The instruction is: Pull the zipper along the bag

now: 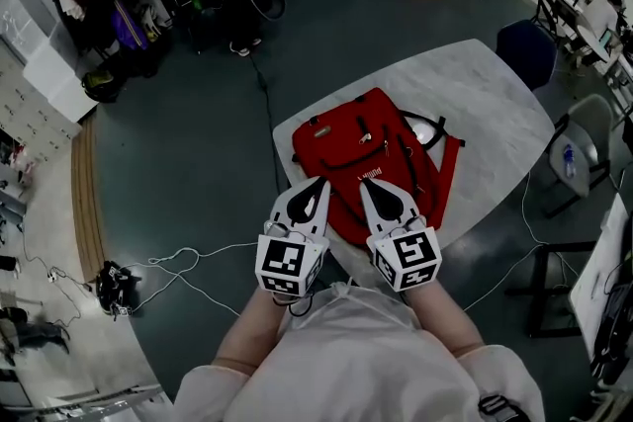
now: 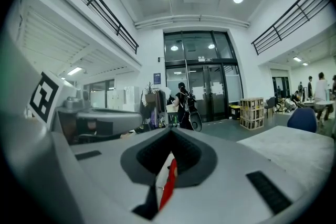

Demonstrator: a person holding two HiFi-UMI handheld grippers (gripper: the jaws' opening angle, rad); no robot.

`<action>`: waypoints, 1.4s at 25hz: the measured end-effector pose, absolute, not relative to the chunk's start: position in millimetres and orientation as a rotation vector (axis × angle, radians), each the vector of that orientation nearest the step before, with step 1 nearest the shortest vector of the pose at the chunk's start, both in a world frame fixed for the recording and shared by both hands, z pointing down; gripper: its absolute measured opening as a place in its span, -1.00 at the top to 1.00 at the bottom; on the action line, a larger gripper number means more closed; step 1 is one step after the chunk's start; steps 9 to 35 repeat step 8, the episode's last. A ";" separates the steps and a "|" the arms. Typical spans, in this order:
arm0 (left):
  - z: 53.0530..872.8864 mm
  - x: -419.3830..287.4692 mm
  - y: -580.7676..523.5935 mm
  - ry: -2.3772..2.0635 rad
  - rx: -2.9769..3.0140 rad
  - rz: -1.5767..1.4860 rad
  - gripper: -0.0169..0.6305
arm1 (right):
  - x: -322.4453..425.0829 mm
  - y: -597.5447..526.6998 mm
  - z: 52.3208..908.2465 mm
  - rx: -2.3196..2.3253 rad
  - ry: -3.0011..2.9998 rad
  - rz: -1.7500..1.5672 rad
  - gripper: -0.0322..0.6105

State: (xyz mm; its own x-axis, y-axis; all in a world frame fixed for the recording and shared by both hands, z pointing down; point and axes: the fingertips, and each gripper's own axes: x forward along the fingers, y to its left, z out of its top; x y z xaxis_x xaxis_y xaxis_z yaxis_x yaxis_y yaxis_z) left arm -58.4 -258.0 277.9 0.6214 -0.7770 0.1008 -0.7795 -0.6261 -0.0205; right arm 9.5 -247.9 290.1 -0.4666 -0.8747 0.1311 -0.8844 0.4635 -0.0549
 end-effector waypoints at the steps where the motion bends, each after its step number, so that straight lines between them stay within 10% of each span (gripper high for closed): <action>1: 279.1 -58.2 -257.1 -1.346 2.802 0.158 0.89 | 9.0 -246.6 290.5 1.572 -2.614 0.171 0.82; 35: 276.6 -62.3 -260.1 -1.342 2.791 0.111 0.89 | 3.5 -246.9 289.9 1.565 -2.630 0.184 0.82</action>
